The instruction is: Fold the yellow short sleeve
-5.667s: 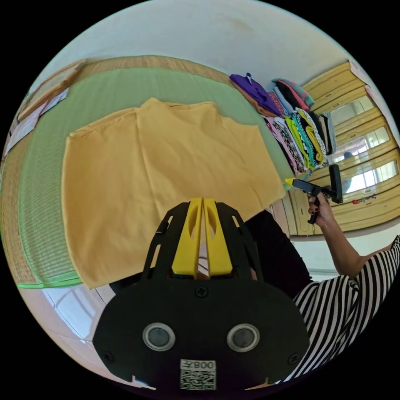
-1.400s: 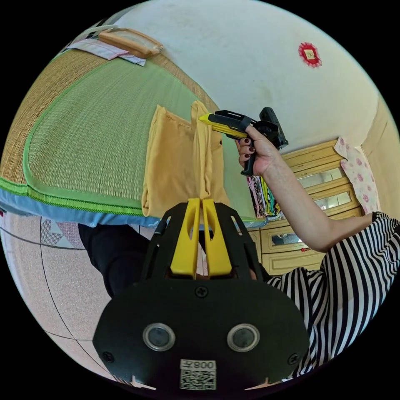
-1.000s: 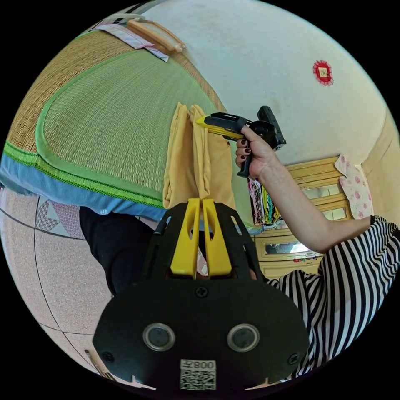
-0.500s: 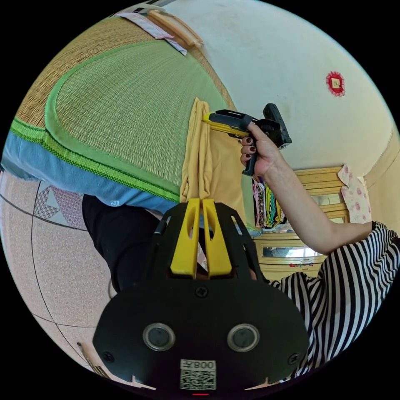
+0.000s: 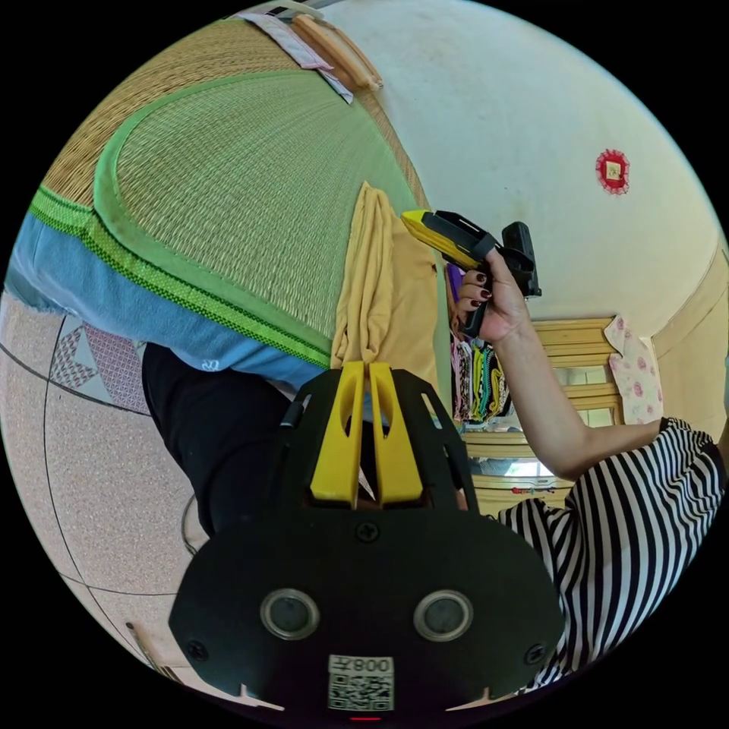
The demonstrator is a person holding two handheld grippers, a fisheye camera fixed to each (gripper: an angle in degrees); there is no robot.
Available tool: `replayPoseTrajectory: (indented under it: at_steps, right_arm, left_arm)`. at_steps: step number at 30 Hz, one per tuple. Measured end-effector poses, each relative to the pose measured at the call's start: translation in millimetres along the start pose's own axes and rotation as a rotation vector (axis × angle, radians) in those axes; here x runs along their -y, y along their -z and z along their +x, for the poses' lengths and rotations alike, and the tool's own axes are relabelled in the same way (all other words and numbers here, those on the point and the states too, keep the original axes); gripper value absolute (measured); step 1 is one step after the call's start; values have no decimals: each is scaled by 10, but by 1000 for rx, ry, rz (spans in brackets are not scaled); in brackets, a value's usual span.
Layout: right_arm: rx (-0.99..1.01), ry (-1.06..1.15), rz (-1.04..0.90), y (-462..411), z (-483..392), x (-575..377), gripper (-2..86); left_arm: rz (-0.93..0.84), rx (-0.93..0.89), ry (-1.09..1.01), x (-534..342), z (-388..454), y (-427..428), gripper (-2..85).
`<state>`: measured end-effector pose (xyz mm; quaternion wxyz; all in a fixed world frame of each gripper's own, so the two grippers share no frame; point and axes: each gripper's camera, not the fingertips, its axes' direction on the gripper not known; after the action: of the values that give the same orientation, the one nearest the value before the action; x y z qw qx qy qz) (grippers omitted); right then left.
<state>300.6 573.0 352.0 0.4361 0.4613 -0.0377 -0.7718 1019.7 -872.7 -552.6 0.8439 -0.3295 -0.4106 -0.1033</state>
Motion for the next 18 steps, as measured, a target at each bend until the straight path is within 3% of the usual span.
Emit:
replayPoseTrajectory:
  at_steps: [9,18]
  right_arm:
    - [-20,-45,-130,-458,334,106,3]
    - [52,-41,-63,-167,608,-225,3]
  left_arm:
    - [16,16,-10,-114,41,164,20]
    - [21,57,3,-229,119,296,80]
